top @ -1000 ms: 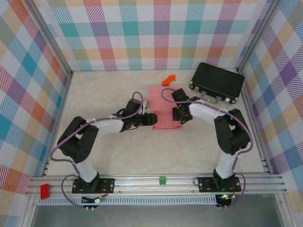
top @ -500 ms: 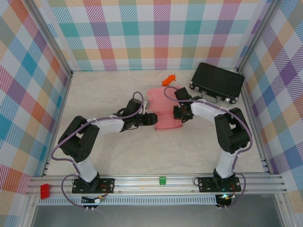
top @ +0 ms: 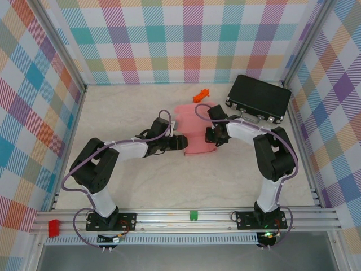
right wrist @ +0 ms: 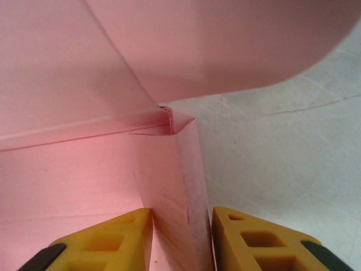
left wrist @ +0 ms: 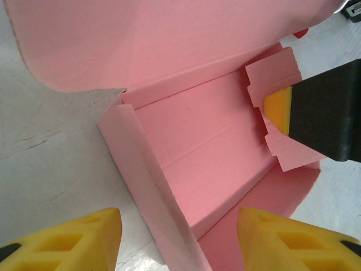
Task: Fold the paper box
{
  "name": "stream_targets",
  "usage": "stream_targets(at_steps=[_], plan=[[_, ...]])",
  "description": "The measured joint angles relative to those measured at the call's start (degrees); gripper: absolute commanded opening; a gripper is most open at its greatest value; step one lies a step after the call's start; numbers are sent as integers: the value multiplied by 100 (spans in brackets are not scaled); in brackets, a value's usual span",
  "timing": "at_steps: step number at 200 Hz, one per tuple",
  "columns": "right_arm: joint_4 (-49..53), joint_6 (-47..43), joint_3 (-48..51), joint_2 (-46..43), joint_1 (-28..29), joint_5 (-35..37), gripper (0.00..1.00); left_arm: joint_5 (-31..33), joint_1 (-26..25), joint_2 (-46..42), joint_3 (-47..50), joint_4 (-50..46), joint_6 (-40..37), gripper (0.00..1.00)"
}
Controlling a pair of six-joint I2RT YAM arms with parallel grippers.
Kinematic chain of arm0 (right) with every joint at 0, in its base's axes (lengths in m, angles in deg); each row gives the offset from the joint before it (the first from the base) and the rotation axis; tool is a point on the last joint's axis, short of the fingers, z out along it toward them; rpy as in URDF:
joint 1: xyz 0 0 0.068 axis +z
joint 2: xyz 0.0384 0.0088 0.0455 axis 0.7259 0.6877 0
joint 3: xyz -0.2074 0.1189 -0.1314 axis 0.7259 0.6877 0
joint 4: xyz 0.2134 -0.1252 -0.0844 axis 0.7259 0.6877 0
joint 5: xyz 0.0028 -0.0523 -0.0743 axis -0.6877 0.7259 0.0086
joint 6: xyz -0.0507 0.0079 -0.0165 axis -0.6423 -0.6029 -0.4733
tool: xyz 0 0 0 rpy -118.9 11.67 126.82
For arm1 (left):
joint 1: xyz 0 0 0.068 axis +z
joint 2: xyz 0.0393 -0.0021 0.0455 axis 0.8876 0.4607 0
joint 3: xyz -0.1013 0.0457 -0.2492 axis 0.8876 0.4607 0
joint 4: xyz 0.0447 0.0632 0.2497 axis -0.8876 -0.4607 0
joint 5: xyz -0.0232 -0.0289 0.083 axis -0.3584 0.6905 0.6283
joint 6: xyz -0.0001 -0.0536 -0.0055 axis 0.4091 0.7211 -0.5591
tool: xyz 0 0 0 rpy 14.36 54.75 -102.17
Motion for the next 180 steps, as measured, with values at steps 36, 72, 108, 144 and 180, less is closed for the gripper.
stream_targets(at_steps=[36,72,108,144,180], plan=[[-81,48,22,-4,-74,-131,45,0,0,0,0,0,0,56],[-144,63,181,-111,-160,-299,46,-2,0,0,-2,0,0,56],[-260,63,260,-317,-264,-498,46,-26,0,0,-2,0,0,56],[-380,87,267,-393,-306,-595,40,-28,0,0,0,0,0,56],[-391,79,267,-382,-306,-595,29,-39,0,0,0,0,0,56]])
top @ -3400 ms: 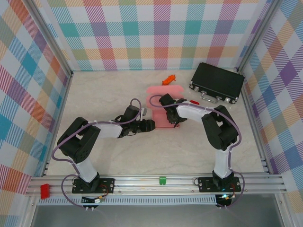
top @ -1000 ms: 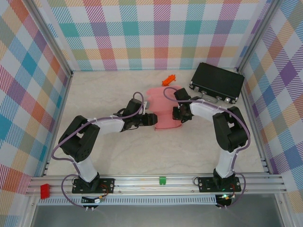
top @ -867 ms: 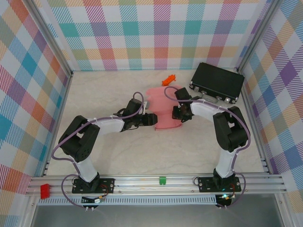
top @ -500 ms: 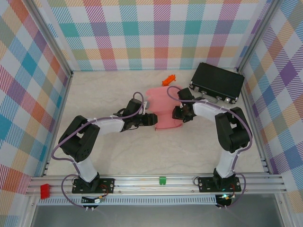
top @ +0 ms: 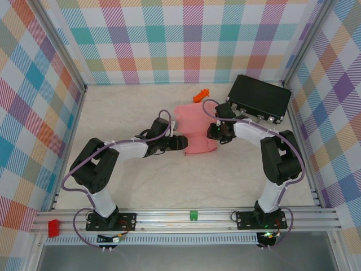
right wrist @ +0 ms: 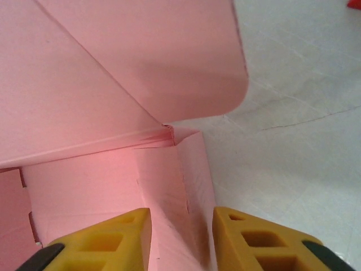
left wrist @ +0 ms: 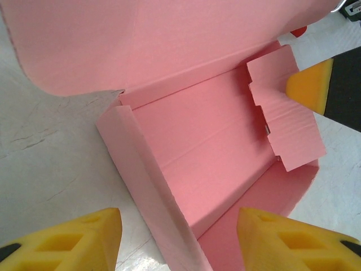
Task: Fold the paper box
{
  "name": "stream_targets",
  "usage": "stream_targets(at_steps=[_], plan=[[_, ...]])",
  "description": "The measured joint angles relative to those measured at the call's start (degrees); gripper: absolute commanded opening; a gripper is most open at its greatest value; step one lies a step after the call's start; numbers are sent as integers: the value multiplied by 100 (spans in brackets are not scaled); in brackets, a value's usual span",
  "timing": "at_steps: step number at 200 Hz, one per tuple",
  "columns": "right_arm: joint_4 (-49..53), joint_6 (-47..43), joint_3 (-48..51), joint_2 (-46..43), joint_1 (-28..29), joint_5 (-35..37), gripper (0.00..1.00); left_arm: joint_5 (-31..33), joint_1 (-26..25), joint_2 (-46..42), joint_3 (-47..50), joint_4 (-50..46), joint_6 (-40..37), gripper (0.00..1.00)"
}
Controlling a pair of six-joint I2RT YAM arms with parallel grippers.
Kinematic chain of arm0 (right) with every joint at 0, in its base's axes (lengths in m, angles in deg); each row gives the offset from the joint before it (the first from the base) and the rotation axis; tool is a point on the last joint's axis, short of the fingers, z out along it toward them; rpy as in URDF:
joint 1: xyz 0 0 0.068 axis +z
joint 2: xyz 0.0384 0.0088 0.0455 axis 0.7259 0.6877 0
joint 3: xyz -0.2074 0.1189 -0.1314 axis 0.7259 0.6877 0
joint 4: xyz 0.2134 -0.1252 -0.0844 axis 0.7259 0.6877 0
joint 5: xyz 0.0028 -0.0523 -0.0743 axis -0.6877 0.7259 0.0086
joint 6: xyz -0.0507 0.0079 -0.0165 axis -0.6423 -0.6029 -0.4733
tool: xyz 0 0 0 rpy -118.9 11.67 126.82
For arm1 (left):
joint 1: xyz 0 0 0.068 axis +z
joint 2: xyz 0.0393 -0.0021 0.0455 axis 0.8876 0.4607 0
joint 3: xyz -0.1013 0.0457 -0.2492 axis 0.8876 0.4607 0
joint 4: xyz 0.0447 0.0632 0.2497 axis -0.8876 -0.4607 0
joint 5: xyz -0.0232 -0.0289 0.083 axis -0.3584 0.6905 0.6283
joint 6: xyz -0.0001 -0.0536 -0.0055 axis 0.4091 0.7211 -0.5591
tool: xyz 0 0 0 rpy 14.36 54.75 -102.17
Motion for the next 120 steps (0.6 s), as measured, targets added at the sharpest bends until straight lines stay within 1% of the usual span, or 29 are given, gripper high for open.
stream_targets(at_steps=[51,85,120], plan=[[0,-15,-2,201,0,22,22,-4,0,79,0,0,0,56],[7,-63,-28,299,0,68,16,-7,0,81,0,4,2,56],[55,-173,-98,348,-9,153,13,-46,0,85,0,4,2,56]])
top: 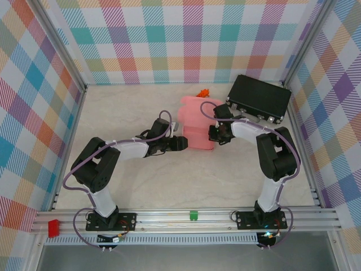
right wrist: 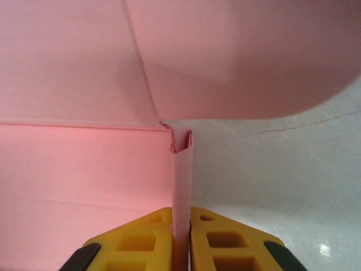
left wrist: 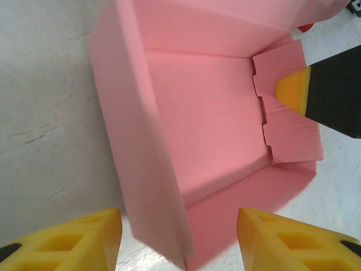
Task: Fold the paper box
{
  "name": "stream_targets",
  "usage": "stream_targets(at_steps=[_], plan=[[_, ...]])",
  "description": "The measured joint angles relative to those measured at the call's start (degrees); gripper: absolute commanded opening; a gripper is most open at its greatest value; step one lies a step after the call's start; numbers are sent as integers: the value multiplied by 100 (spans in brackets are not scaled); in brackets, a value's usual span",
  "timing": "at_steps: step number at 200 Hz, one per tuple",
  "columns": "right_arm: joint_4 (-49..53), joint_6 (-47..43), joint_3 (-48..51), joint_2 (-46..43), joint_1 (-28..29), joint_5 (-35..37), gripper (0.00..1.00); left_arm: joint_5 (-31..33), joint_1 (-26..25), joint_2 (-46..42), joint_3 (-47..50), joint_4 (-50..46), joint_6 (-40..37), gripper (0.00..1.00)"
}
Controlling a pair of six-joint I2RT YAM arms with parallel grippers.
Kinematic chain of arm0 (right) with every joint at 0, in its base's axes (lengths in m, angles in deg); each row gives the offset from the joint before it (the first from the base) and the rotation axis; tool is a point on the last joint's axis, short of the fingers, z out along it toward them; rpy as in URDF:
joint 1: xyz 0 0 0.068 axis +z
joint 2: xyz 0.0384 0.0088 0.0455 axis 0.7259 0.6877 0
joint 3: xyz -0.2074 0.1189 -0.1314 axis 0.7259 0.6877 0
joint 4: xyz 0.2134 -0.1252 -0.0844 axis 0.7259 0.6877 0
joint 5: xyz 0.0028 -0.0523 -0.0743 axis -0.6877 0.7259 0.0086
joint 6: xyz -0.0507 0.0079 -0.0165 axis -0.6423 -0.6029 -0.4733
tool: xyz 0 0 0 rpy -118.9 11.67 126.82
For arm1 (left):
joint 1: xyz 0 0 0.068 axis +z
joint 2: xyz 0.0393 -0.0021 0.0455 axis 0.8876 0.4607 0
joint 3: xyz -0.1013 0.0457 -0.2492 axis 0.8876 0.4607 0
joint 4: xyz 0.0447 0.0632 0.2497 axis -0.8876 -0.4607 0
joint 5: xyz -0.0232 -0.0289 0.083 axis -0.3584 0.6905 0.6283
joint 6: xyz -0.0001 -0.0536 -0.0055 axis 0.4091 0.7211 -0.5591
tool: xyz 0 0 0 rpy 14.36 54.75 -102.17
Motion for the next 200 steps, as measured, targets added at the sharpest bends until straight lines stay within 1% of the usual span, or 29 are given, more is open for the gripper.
stream_targets(at_steps=[46,85,129,200], plan=[[146,-186,-160,83,-13,114,13,-11,0,44,-2,46,2,56],[393,-542,-424,232,72,286,13,-55,0,96,-2,50,20,55],[691,-909,-719,396,273,756,12,-72,0,103,-2,57,20,56],[1069,-1250,-1158,702,579,1606,11,-94,0,107,-2,57,20,56]])
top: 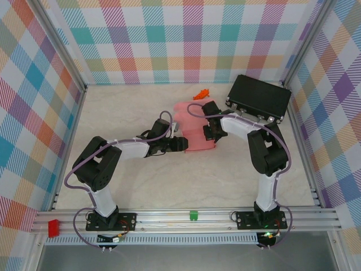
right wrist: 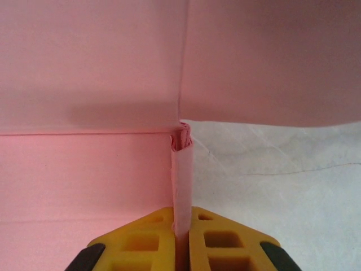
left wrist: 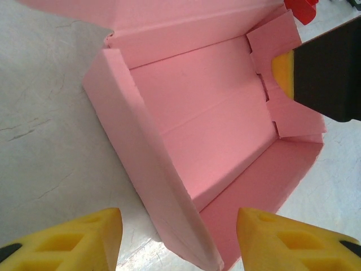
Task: Fold the paper box
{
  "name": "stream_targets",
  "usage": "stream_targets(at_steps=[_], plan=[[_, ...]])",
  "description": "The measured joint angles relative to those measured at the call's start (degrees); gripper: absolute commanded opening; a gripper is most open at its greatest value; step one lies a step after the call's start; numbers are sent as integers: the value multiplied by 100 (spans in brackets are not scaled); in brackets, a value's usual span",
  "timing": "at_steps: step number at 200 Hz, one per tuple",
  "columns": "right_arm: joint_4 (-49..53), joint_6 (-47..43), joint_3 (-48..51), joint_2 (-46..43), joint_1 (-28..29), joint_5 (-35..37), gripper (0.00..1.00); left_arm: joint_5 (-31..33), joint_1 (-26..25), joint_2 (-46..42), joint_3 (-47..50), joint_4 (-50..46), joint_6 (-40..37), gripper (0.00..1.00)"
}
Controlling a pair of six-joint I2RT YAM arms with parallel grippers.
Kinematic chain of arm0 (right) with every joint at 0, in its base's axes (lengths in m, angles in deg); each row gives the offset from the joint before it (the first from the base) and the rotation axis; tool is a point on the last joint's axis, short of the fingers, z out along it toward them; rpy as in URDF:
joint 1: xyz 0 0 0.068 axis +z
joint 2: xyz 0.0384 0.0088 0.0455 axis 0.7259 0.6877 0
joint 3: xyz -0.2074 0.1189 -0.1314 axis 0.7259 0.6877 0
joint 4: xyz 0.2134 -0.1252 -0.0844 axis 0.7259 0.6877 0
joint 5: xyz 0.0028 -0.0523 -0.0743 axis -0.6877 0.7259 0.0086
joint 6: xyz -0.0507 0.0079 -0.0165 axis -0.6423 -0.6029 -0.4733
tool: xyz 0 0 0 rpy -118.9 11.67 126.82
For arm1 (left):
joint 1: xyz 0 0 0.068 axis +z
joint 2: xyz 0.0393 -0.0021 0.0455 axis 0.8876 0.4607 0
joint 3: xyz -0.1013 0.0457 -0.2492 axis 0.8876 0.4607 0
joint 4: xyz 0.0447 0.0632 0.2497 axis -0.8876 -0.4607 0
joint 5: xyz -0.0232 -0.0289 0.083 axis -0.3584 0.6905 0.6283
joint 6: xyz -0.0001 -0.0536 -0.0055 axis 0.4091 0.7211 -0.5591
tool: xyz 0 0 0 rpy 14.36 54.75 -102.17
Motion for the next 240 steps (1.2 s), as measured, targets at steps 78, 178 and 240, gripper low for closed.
stream_targets(at_steps=[78,178,240], plan=[[341,-101,-402,343,315,903,12,0,0,0,0,2,0,56],[649,61,-708,647,472,1646,13,0,0,0,0,0,0,56],[671,72,-734,656,474,1652,16,2,0,0,0,0,0,56]])
